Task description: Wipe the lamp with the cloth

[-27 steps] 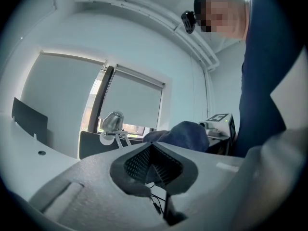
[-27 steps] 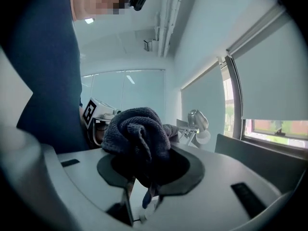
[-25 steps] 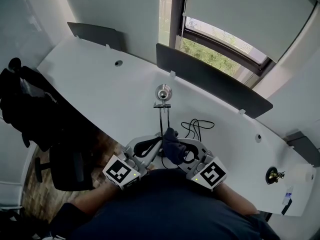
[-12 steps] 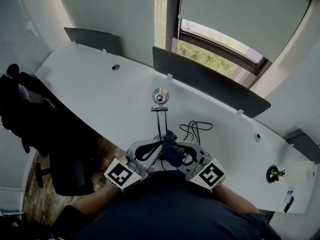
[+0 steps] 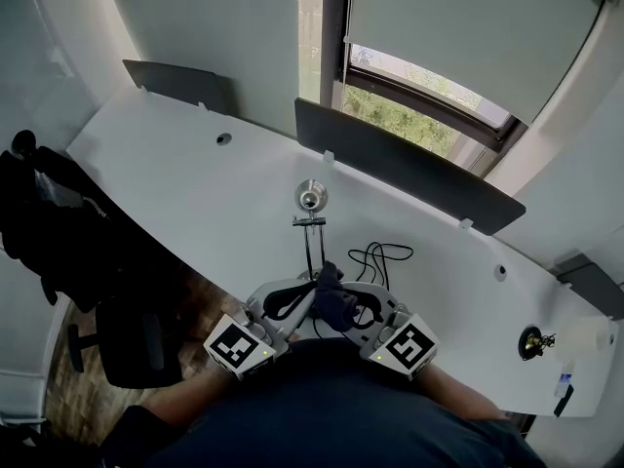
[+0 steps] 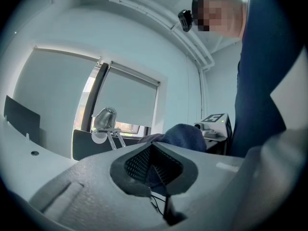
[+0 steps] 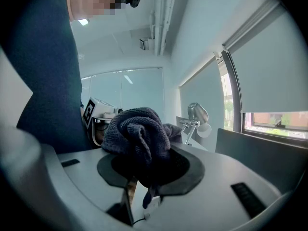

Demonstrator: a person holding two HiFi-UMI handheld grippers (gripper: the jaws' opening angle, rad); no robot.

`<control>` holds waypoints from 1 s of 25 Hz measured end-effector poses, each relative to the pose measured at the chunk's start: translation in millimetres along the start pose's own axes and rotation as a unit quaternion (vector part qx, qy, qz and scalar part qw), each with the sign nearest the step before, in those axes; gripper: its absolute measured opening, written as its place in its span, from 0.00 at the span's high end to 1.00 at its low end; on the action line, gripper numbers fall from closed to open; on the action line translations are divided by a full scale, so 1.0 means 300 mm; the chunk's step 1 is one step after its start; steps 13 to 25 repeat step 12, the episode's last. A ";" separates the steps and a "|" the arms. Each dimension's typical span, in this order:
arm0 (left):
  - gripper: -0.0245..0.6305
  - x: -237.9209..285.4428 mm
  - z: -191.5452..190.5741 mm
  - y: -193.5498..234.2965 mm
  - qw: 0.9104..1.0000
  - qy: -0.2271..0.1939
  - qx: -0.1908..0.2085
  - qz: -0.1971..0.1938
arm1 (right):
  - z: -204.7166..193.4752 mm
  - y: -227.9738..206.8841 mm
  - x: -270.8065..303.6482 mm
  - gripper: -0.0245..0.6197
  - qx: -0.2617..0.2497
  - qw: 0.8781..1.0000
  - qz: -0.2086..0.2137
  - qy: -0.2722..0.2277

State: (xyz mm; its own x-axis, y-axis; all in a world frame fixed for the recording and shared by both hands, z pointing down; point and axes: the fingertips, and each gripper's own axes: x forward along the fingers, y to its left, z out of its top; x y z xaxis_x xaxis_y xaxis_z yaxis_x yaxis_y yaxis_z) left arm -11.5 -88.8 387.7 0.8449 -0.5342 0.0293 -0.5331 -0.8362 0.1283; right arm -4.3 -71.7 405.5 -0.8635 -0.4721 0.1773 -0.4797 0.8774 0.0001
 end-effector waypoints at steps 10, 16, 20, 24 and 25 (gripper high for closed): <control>0.95 -0.006 0.002 0.003 1.000 -0.001 0.001 -0.002 | 0.001 0.004 0.010 0.75 0.000 1.000 0.000 0.000; 0.95 -0.008 0.001 0.004 1.000 0.000 0.001 -0.001 | 0.001 0.004 0.012 0.75 -0.003 1.000 0.002 0.000; 0.95 -0.008 0.001 0.004 1.000 0.000 0.001 -0.001 | 0.001 0.004 0.012 0.75 -0.003 1.000 0.002 0.000; 0.95 -0.008 0.001 0.004 1.000 0.000 0.001 -0.001 | 0.001 0.004 0.012 0.75 -0.003 1.000 0.002 0.000; 0.95 -0.008 0.001 0.004 1.000 0.000 0.001 -0.001 | 0.001 0.004 0.012 0.75 -0.003 1.000 0.002 0.000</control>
